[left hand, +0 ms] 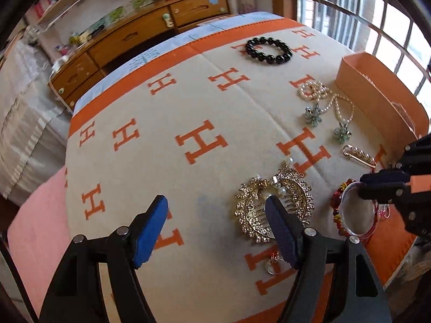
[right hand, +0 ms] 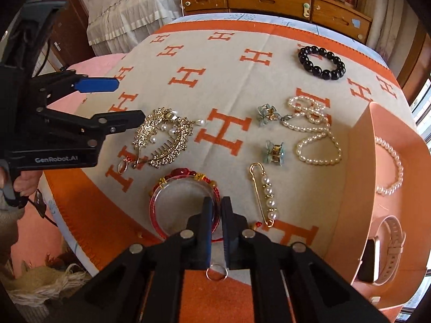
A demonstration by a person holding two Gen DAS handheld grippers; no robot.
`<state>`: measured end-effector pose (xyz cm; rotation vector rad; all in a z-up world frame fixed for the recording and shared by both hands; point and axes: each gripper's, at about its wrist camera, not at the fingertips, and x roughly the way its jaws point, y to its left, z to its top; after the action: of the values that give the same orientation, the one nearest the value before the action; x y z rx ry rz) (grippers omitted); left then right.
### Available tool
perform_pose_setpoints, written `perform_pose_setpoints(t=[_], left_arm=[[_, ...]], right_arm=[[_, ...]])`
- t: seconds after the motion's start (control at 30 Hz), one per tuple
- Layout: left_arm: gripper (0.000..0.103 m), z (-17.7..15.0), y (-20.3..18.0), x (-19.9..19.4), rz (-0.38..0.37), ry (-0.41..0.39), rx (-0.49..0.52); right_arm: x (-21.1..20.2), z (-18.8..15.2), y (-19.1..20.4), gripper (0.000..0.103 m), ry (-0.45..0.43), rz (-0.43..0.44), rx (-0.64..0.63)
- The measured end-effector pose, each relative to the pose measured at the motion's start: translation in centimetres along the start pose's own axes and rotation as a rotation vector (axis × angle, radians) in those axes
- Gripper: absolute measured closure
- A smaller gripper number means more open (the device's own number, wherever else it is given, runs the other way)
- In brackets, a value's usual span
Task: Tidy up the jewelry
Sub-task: 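Grasp the gold hair comb with the left gripper while the right grasps the red bangle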
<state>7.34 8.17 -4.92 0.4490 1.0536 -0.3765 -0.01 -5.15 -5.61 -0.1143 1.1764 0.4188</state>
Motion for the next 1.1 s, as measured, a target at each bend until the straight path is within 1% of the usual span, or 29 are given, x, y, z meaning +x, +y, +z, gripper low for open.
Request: perform_pose_setpoints(t=[0.1, 0.23, 0.3, 0.33, 0.4, 0.43, 0.5, 0.57, 0.73, 0.87, 0.9, 0.93, 0.97, 1.1], left_arm=[[0.03, 1.0, -0.6, 1.2, -0.034, 0.033, 0.103], [0.03, 1.9, -1.3, 2.1, -0.072, 0.049, 0.198], [0.036, 2.2, -1.7, 2.4, -0.084, 0.054, 0.234], [0.037, 2.4, -1.8, 2.5, -0.087, 0.062, 0.248], [0.049, 2.6, -1.8, 2.9, -0.113, 0.075, 0.262], [0.052, 2.8, -1.8, 2.9, -0.128, 0.08, 0.267], [0.061, 3.0, -1.9, 3.1, -0.148, 0.09, 0.281], [0.063, 3.1, -2.0, 3.2, -0.165, 0.097, 0.3], [0.063, 3.7, -2.2, 3.5, -0.194, 0.105, 0.35], [0.063, 3.8, -2.9, 3.4, -0.191, 0.095, 0.447], [0.07, 4.0, -3.0, 3.4, -0.201, 0.101, 0.459], [0.077, 4.2, -3.0, 3.4, -0.227, 0.113, 0.463], [0.08, 4.3, -3.1, 3.5, -0.237, 0.121, 0.46], [0.083, 4.7, -2.9, 3.6, -0.242, 0.136, 0.424]], right_arm=[[-0.5, -0.5, -0.4, 0.097, -0.013, 0.023, 0.02], [-0.6, -0.7, -0.6, 0.097, -0.024, 0.029, 0.038], [-0.6, -0.7, -0.8, 0.097, -0.025, 0.034, 0.046], [-0.5, -0.7, -0.9, 0.097, -0.024, 0.037, 0.05], [-0.4, -0.6, -1.0, 0.097, -0.022, 0.039, 0.053], [-0.3, -0.6, -1.0, 0.097, -0.02, 0.041, 0.054], [-0.1, -0.6, -1.0, 0.097, -0.014, 0.048, 0.055], [0.0, -0.6, -1.1, 0.097, -0.01, 0.055, 0.056], [-0.1, -0.7, -1.2, 0.097, -0.012, 0.065, 0.055], [-0.1, -0.7, -1.3, 0.097, -0.012, 0.069, 0.057], [-0.1, -0.7, -1.3, 0.097, -0.013, 0.071, 0.058], [-0.2, -0.7, -1.2, 0.097, -0.014, 0.071, 0.058], [-0.2, -0.7, -1.3, 0.097, -0.015, 0.072, 0.06], [-0.2, -0.8, -1.4, 0.097, -0.018, 0.08, 0.068]])
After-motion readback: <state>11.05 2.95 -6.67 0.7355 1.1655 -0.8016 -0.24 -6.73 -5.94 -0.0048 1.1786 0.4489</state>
